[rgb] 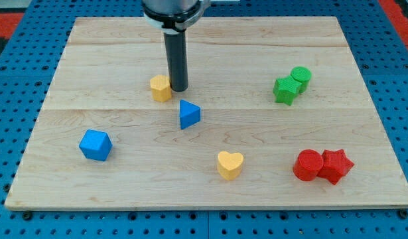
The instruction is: Move the blue triangle closer to the blue cube
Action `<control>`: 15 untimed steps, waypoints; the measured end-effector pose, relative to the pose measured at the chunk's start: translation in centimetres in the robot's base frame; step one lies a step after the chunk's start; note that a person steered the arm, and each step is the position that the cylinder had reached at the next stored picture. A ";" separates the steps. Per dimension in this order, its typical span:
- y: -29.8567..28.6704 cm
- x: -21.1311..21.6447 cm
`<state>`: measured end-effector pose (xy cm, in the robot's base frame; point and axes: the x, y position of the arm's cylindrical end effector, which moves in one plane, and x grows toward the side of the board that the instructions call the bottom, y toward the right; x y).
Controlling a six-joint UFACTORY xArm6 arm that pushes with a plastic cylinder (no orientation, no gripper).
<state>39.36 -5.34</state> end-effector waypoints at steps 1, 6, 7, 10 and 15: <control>-0.9 0.0; 16.5 12.9; 13.1 17.5; 4.9 12.5; 0.6 9.3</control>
<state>48.66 -4.77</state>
